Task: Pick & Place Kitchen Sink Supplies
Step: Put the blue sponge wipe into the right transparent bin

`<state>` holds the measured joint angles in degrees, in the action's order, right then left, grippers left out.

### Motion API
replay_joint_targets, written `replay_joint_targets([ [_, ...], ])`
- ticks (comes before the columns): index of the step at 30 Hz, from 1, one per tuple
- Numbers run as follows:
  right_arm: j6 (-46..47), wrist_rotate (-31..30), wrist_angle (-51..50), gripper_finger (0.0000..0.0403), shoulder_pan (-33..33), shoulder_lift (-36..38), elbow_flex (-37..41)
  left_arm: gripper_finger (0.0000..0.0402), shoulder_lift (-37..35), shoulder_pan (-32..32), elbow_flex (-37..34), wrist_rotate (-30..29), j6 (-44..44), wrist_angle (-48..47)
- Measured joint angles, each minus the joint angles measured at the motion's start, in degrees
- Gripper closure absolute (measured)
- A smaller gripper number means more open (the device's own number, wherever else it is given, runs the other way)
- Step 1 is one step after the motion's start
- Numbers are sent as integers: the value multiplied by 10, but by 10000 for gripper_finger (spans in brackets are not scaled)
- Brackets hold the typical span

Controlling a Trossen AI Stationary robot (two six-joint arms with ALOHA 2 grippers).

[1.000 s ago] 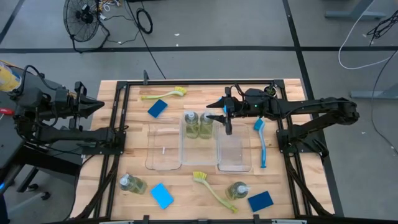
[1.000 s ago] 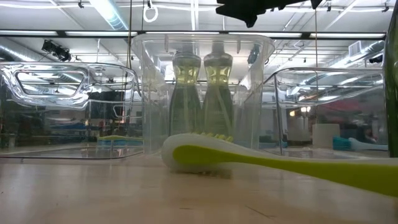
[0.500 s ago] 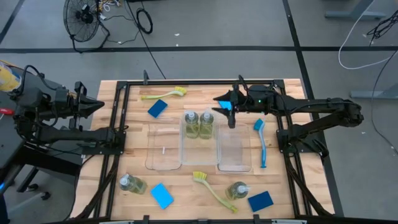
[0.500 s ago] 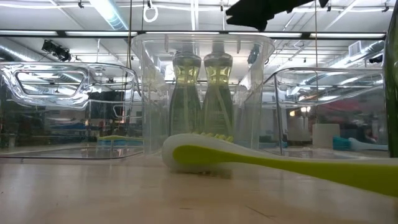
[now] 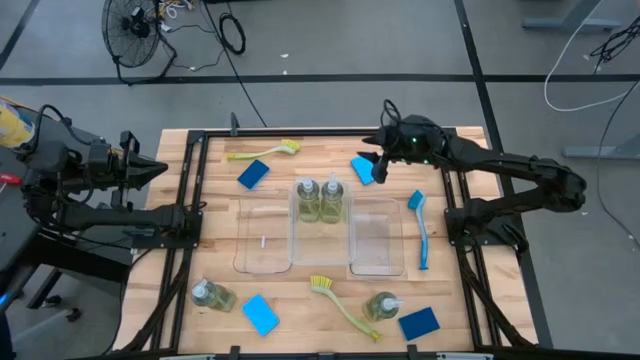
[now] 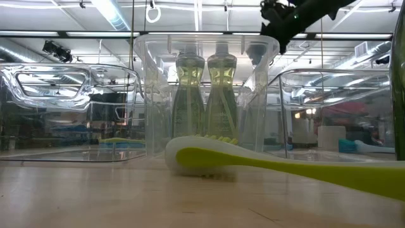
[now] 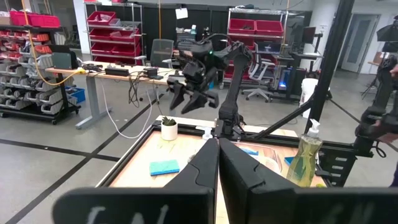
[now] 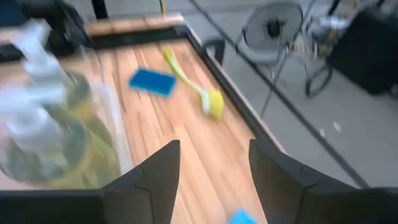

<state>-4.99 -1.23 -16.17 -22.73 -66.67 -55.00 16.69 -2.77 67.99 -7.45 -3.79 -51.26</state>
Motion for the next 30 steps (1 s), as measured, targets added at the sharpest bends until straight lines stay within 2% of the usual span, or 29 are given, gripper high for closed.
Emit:
replay_joint_targets([
  [8,44,0,-18,211,-25,-2,58,383,0,0,0,0,0,0],
  [14,95,-44,-11,211,-29,-2,107,383,0,0,0,0,0,0],
  [19,110,-52,-18,208,-32,-21,115,383,0,0,0,0,0,0],
  [30,138,-54,27,129,-61,-137,116,383,0,0,0,0,0,0],
])
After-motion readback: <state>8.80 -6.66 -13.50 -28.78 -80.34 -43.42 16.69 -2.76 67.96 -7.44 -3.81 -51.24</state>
